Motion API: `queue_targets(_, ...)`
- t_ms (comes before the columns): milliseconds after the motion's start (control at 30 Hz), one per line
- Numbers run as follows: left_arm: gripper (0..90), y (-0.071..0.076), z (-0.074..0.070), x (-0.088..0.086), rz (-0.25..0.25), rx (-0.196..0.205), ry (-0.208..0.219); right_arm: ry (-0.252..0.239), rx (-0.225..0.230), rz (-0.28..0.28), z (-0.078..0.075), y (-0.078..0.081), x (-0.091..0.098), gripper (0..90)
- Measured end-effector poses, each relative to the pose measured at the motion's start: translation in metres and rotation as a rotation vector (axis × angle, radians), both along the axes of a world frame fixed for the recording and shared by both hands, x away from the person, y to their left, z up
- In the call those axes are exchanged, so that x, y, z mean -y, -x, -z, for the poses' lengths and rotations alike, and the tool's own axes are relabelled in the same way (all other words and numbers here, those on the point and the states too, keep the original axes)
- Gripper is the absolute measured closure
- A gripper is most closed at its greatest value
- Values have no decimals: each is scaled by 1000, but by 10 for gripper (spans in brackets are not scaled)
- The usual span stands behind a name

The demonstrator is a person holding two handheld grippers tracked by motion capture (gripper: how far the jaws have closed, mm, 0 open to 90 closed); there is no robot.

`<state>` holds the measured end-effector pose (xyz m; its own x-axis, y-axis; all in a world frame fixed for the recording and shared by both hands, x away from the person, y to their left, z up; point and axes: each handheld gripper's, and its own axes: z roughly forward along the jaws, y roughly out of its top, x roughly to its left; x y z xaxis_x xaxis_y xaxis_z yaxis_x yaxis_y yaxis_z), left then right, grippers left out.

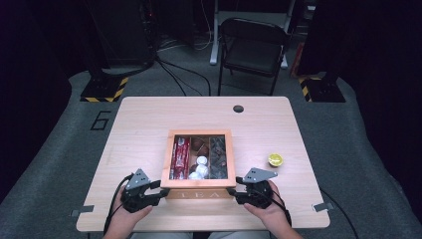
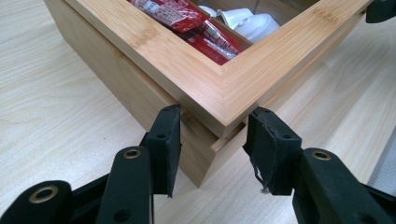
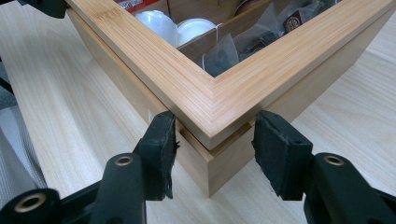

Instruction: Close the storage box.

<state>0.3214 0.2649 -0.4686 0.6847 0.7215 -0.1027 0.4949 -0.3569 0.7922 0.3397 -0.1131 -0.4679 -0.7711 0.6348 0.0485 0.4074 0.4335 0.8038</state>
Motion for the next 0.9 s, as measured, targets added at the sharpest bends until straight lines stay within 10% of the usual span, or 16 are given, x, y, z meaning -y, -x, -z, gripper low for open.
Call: queue_targets(900,407,-6,-16,-27,-93,0,107,-107,32,91,-18,-5,29,402)
